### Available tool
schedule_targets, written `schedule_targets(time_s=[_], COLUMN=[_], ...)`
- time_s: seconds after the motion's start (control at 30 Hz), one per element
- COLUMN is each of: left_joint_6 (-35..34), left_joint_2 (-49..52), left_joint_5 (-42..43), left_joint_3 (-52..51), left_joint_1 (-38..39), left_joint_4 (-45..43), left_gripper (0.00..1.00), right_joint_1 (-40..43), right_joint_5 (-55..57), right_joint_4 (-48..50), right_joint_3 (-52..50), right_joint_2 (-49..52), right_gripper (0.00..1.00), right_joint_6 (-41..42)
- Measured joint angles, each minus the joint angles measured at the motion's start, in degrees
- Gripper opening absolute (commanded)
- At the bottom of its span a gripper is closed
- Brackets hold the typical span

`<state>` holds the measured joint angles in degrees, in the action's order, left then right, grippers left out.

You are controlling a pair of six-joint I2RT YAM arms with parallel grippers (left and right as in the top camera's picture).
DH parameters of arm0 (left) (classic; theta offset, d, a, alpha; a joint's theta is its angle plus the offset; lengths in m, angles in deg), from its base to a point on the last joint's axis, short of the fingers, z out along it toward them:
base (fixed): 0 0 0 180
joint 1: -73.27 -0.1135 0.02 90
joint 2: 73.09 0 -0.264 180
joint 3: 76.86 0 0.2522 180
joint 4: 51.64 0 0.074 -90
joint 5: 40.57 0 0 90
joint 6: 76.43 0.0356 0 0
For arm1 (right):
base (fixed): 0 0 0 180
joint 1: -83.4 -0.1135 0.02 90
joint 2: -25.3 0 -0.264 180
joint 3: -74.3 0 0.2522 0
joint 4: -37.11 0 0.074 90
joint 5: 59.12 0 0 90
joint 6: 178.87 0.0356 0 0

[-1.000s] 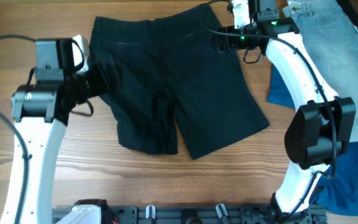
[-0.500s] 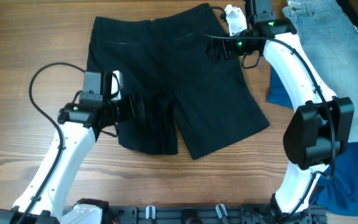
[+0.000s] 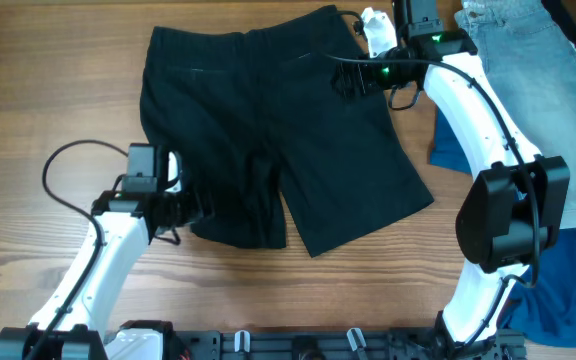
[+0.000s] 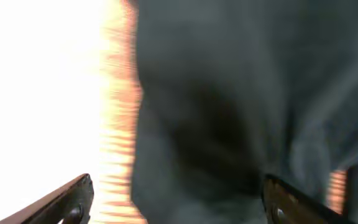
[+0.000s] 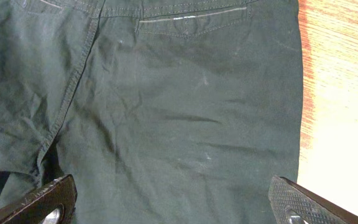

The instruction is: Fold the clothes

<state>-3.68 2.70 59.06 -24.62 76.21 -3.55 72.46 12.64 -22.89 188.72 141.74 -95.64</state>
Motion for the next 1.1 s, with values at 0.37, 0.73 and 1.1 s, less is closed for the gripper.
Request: schedule_targets(time_s=[0.37, 0.73, 1.1], left_joint_6=[0.26, -9.09, -9.03], left_joint_2=[7.02, 5.07, 4.33], left_joint_5=[1.11, 1.81, 2.75], left_joint_3=[-4.13, 6.80, 10.80], left_joint_1=[-1.64, -12.90, -14.58], left_joint_4=[-11.45, 16.41, 16.79], left_gripper=[0.04, 0.63, 0.43], right_joint_1=[0.00, 0.00, -0.04], right_joint_5=[0.00, 0.00, -0.04], right_joint_4=[-0.02, 0.04, -3.63], right_joint_3=[0.00, 0.00, 0.00], right_joint_2=[0.00, 0.00, 0.00], right_gripper=[1.00, 1.00, 1.00], right_joint_6=[0.00, 0.00, 0.48])
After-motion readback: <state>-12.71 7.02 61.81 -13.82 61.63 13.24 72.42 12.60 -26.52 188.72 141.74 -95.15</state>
